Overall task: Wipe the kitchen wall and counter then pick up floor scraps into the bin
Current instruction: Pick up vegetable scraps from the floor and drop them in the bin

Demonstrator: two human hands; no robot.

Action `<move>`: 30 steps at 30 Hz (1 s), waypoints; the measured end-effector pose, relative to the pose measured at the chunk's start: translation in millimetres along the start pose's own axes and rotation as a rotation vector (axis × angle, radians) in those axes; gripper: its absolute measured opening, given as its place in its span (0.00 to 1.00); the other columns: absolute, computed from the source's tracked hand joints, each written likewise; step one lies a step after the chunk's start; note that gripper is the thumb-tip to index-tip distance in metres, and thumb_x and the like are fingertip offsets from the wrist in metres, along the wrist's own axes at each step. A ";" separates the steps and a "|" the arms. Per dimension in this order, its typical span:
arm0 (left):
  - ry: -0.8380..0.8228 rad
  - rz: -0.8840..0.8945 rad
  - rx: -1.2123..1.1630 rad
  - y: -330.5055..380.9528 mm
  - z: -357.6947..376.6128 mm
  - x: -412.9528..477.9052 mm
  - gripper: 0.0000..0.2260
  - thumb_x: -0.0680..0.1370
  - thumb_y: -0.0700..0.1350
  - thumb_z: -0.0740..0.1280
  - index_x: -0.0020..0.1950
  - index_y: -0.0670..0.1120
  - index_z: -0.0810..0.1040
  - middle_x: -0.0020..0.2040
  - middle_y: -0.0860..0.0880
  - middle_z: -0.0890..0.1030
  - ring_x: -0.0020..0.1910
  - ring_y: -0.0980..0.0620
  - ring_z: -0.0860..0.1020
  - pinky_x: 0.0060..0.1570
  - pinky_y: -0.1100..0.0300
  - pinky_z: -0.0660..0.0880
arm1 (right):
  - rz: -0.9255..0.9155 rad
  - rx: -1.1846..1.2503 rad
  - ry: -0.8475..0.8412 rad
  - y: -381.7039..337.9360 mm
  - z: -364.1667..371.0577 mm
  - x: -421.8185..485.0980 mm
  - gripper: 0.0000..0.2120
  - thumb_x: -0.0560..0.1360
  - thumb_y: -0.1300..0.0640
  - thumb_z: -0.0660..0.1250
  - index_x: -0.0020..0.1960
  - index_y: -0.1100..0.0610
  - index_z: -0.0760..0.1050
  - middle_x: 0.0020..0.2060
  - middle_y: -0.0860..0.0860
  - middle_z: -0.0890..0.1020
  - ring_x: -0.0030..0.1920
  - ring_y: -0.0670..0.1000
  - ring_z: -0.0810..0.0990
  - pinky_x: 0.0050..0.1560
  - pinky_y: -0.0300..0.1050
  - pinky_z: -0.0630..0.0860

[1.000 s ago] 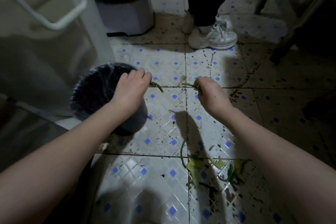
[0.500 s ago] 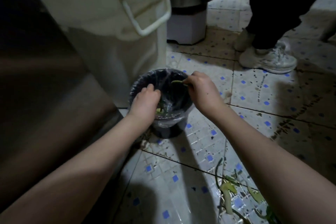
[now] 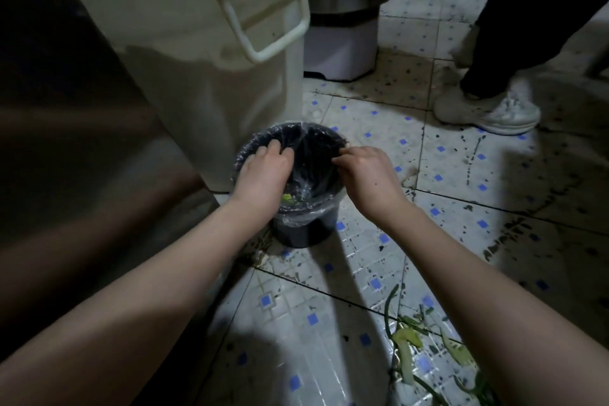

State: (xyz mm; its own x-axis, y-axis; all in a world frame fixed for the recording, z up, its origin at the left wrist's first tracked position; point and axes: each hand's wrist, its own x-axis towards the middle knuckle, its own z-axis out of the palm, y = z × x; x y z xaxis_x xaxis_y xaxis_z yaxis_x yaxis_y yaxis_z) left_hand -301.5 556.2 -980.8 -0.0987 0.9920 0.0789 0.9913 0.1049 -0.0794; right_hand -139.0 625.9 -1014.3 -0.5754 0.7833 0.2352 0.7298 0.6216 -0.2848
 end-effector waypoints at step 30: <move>-0.134 0.708 0.065 251.6 92.6 -3.0 0.21 0.74 0.41 0.67 0.65 0.47 0.67 0.61 0.46 0.72 0.60 0.44 0.71 0.57 0.51 0.67 | 0.814 -0.087 -0.193 180.9 -38.6 -309.8 0.16 0.77 0.66 0.57 0.62 0.57 0.74 0.63 0.54 0.74 0.65 0.56 0.69 0.66 0.51 0.65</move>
State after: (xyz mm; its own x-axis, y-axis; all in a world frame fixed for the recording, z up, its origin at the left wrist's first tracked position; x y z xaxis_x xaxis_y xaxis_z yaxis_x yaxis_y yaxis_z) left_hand -59.9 586.2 -1093.1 0.5512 0.8234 -0.1352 0.8147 -0.5661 -0.1257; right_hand 185.5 495.4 -1102.8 0.0960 0.9793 -0.1782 0.9657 -0.1351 -0.2219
